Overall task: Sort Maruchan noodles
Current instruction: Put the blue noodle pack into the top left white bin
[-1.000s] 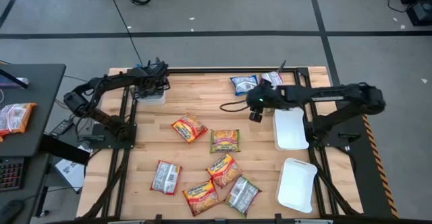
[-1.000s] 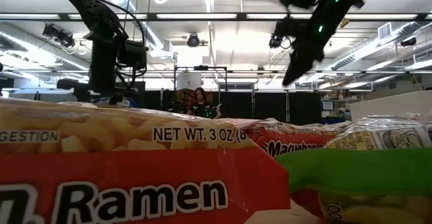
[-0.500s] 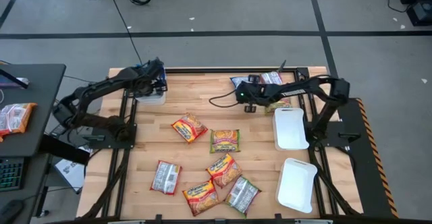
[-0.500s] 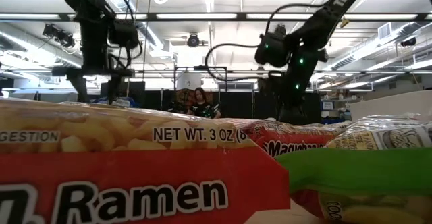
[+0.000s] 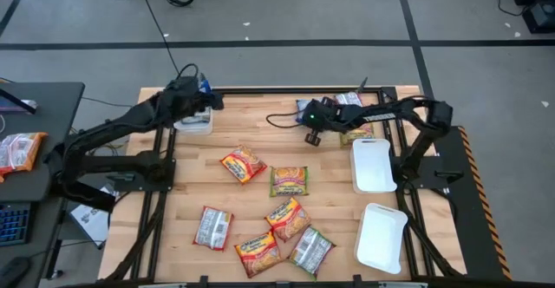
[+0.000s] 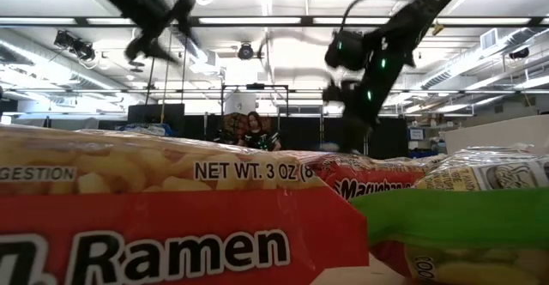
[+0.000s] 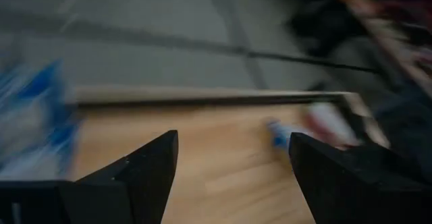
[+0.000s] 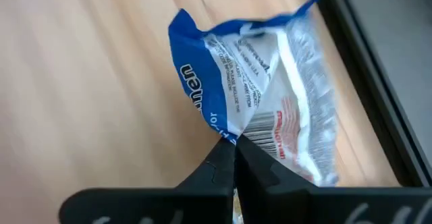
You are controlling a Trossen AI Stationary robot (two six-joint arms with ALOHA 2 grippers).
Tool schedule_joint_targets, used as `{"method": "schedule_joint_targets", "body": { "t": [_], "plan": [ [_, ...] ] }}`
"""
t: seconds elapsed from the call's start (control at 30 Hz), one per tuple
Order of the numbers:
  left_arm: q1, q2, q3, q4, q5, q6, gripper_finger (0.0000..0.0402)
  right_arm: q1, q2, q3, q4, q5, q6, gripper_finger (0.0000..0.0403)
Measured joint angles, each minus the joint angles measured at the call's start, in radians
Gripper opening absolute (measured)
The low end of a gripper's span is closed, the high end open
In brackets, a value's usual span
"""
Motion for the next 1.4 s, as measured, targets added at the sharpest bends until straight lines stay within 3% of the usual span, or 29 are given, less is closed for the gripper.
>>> {"method": "schedule_joint_targets", "body": {
  "t": [0.13, 0.3, 0.53, 0.83, 1.03, 1.23, 1.4],
  "plan": [
    [-0.124, 0.0, 0.0, 0.143, 0.011, 0.168, 0.0286, 0.019, -0.119, 0.034, -0.005, -0.162, 0.021, 0.0006],
    [-0.268, 0.016, 0.0, 0.199, -0.001, 0.237, 0.0286, 0.022, -0.26, 0.062, -0.004, -0.318, 0.163, 0.0005],
    [-0.479, 0.077, -0.001, 0.327, -0.137, 0.148, 0.0286, 0.021, -0.355, 0.065, 0.065, -0.405, 0.385, 0.0004],
    [-0.677, 0.212, 0.0, 0.388, -0.245, -0.002, 0.0286, 0.042, -0.449, 0.064, 0.285, -0.736, 0.479, 0.0003],
    [-0.697, 0.213, -0.001, 0.562, -0.169, 0.052, 0.0286, 0.066, -0.537, 0.064, 0.441, -0.814, 0.553, 0.0003],
    [-0.59, 0.303, 0.0, 0.75, -0.046, 0.054, 0.0286, 0.071, -0.561, 0.064, 0.534, -0.86, 0.664, 0.0003],
    [-0.502, 0.458, 0.0, 1.049, 0.159, -0.003, 0.0286, 0.075, -0.564, 0.064, 0.61, -0.862, 0.729, 0.0003]
  ]
}}
